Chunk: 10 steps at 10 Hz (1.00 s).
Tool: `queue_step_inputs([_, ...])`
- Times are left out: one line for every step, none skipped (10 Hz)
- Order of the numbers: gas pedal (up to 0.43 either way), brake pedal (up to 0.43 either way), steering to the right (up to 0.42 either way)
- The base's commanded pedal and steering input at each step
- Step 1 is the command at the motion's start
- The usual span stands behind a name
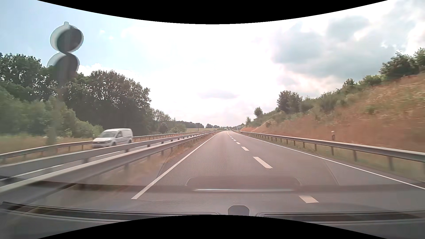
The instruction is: Follow the waypoints while adhering to traffic rules and regulations
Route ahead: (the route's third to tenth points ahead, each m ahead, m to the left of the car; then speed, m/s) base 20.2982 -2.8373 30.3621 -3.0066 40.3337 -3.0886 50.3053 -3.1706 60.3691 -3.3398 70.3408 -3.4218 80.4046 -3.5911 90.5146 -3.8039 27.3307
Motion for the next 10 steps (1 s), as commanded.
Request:
queue_step_inputs([0.287,0.0,-0.001])
queue_step_inputs([0.287,0.0,-0.001])
queue_step_inputs([0.28,0.0,-0.001])
queue_step_inputs([0.268,0.0,-0.001])
queue_step_inputs([0.268,0.0,-0.001])
queue_step_inputs([0.248,0.0,-0.001])
queue_step_inputs([0.248,0.0,-0.002])
queue_step_inputs([0.248,0.0,-0.001])
queue_step_inputs([0.24,0.0,-0.001])
queue_step_inputs([0.24,0.0,-0.001])
